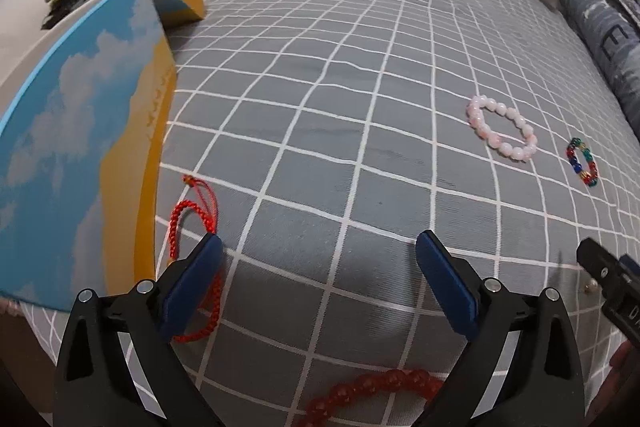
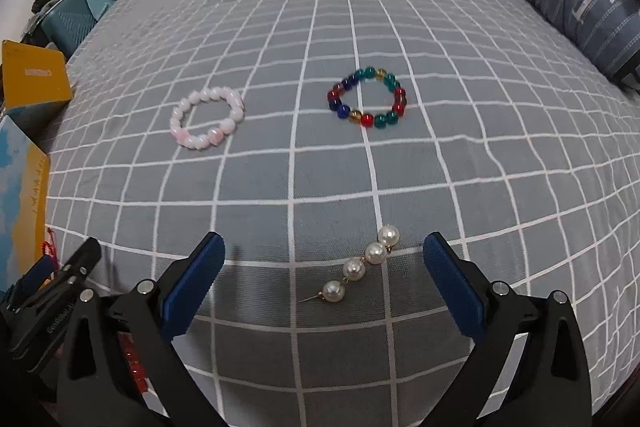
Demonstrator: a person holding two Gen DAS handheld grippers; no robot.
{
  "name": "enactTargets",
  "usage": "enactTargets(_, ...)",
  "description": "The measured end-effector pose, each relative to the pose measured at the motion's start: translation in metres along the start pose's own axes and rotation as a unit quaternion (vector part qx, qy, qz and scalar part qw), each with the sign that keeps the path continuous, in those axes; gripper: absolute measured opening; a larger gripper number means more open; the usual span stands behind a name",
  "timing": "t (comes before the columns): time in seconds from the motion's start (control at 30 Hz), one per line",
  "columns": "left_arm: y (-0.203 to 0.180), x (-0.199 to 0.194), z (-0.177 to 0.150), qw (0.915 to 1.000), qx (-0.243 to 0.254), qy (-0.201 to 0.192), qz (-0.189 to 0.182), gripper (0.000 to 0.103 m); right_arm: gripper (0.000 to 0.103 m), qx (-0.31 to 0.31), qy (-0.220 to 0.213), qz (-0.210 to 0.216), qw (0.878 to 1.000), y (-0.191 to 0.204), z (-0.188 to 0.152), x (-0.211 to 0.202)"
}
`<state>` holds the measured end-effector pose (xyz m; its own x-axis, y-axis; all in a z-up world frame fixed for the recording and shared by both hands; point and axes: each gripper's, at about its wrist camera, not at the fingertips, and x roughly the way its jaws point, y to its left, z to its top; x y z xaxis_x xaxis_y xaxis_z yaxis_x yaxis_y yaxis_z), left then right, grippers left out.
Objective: Organize jewelry
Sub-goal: 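Move both open tools back toward the pearl string and remaining bracelets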
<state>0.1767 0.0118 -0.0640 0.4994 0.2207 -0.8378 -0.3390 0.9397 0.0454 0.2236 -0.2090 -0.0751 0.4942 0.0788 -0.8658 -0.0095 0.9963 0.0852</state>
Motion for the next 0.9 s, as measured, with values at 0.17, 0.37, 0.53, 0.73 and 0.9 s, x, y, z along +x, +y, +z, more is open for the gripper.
enactTargets(0.17,0.002,0.001,-0.002,0.9995,-0.027,-0.002,0.017,0.094,0.095,0.001,0.008,0.001,1.000,-0.003,0.001,0.010)
enactTargets(0.37,0.003,-0.006,-0.004,0.9990,-0.039,-0.006,0.020,0.094,0.096,0.003,0.010,0.008,1.000,-0.007,0.003,0.016)
enactTargets(0.53,0.008,-0.011,-0.005,0.9987,-0.041,-0.013,0.028,0.094,0.096,0.002,0.005,0.014,1.000,-0.009,0.004,0.017)
enactTargets(0.73,0.009,0.003,-0.010,0.9988,-0.039,0.013,0.028,0.094,0.096,0.000,0.001,0.007,1.000,-0.004,0.001,0.021)
enactTargets(0.9,0.011,0.005,-0.012,0.9991,-0.036,0.018,0.010,0.082,0.078,-0.009,0.001,-0.013,1.000,0.001,-0.002,0.021)
